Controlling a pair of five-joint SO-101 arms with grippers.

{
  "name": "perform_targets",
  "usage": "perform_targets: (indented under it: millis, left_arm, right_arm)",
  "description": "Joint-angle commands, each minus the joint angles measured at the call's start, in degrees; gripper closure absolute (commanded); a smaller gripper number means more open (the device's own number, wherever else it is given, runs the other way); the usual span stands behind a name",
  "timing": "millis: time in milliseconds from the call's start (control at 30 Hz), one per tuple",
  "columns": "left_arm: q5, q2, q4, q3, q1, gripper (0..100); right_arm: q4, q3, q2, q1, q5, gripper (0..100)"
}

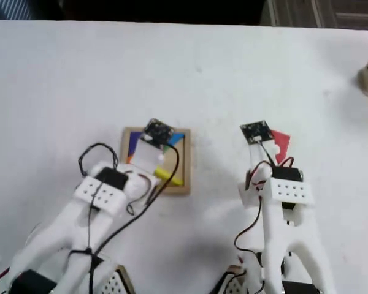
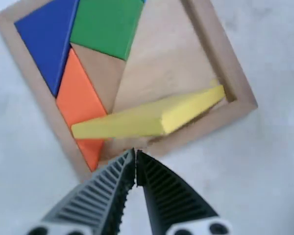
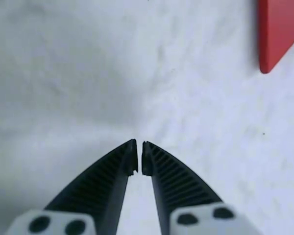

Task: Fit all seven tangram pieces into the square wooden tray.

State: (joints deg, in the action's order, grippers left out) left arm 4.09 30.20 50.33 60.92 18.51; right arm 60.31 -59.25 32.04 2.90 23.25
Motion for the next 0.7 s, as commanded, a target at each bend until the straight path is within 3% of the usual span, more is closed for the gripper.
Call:
perform_targets:
  millis: [0,133,367,533,667]
  left_arm:
    - [-3.6,-2.1,-9.8,-1.3,0.9,98]
    - [-6.2,-2.1,-15.6,0.2,0.5,98]
    - [-9.6,-2.1,-18.4,0.3,0.2,98]
    - [-9.7,-2.0,-19.1,-0.6,-3.8,98]
    - [-9.7,-2.6,-25.4,-1.4,-7.7,98]
  right_arm:
    - [-1.4,0.3,1.8,0.4,1.0,97.8]
    - [-1.4,0.3,1.8,1.6,1.1,97.8]
    - [-1.4,0.3,1.8,1.7,1.1,97.8]
    - [-1.4,0.3,1.8,1.7,1.1,97.8]
    - [-1.4,0.2,1.8,1.5,1.1,97.8]
